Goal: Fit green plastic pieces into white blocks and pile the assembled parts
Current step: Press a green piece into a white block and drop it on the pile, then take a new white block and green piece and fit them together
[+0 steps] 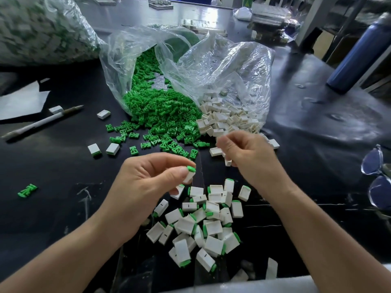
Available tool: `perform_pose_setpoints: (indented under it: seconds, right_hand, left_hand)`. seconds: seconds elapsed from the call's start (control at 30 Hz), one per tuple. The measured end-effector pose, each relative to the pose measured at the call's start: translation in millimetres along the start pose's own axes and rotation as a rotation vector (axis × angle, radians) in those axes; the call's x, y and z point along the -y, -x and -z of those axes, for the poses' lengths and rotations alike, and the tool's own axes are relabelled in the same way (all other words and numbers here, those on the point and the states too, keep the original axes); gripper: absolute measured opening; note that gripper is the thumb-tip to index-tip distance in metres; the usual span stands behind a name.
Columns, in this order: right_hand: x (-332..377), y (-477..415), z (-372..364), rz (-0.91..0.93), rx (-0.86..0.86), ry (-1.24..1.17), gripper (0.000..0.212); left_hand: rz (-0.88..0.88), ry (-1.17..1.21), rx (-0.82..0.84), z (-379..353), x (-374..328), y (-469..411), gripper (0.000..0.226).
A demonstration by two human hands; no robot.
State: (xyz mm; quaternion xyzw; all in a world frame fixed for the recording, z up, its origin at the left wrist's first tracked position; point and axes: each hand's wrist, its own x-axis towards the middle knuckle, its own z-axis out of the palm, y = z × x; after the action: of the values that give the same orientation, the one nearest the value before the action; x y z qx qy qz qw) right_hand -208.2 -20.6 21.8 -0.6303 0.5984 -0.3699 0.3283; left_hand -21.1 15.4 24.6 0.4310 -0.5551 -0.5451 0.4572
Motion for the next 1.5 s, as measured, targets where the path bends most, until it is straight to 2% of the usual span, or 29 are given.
perform_pose_setpoints:
  seconds: [0.1,0.2,0.27,0.37,0.47,0.63,0.7,0.77,0.8,0.87,0.93,1.03,1.13,1.2,1.27,1.4,1.5]
  right_hand:
    - [-10.4,-8.9,6.6,-0.004,-0.171,0.092,0.01]
    - [-13.5,-11.9,4.6,0.052,-0.221,0.242,0.016]
    - [-15.0,-12.4,-1.0,0.09,-0.168,0.365,0.027]
    - [-20.0,-12.5,-11.1,0.128,-0.032,0.565,0.038]
    - [-25.5,-13.5,-14.8,0.122,0.025,0.659,0.033]
    - [-29.3,-17.1,-13.3,0.152,-0.006,0.658,0.018]
    - [-26.1,-15.6,-12.5,0.184,-0.051,0.565,0.011]
    - [-18.4,-12.2,-11.6,0.197,-0.082,0.332,0.003]
    - [-13.3,-9.3,-11.8,0.189,-0.051,0.195,0.007]
    - [-4.8,-2.7,-14.9,0.171,0.088,-0.022,0.013]
    - [0.0,3.2,-22.1,0.155,0.214,-0.134,0.01]
    - [4.2,8.7,-32.5,0.09,0.299,-0.259,0.013]
    - [5.7,8.2,-33.3,0.078,0.314,-0.293,0.03]
    - [3.3,6.2,-30.9,0.141,0.208,-0.15,0.03]
    - [-0.7,3.2,-29.8,0.225,0.116,0.152,0.023]
    - [-6.2,3.1,-38.6,0.295,0.251,0.573,0.041]
    - [-7.6,2.8,-40.9,0.317,0.255,0.636,0.035]
  left_hand:
    - [0.019,-0.006,0.072,-2.5,-0.3,2.6,0.028]
    - [0.029,-0.046,0.167,-1.2,0.2,4.0,0.028]
    - [0.04,-0.119,0.236,-1.4,0.4,5.1,0.031]
    - [0.039,-0.137,0.201,-1.2,1.4,3.9,0.037]
    - [0.035,-0.109,0.165,-2.1,-0.6,2.5,0.037]
    - [0.047,-0.123,0.155,-4.0,0.2,2.1,0.032]
    - [0.048,-0.139,0.093,-3.1,2.6,0.9,0.03]
    - [0.052,-0.141,-0.005,0.4,6.6,-1.9,0.021]
    - [0.05,-0.139,-0.051,2.2,8.6,-3.6,0.02]
    - [0.036,-0.157,-0.097,4.4,10.6,-5.9,0.035]
    - [0.012,-0.175,-0.075,3.9,10.4,-5.9,0.045]
    - [-0.05,-0.139,0.034,-0.1,7.3,-2.5,0.021]
    - [-0.041,-0.163,-0.02,0.8,10.1,-4.7,0.014]
    - [-0.011,-0.168,-0.083,3.0,12.0,-7.4,0.016]
    - [0.009,-0.157,-0.1,3.3,12.2,-8.1,0.017]
    - [0.019,-0.153,-0.073,0.8,11.5,-8.0,0.018]
    - [0.041,-0.139,-0.062,-0.1,9.9,-7.0,0.031]
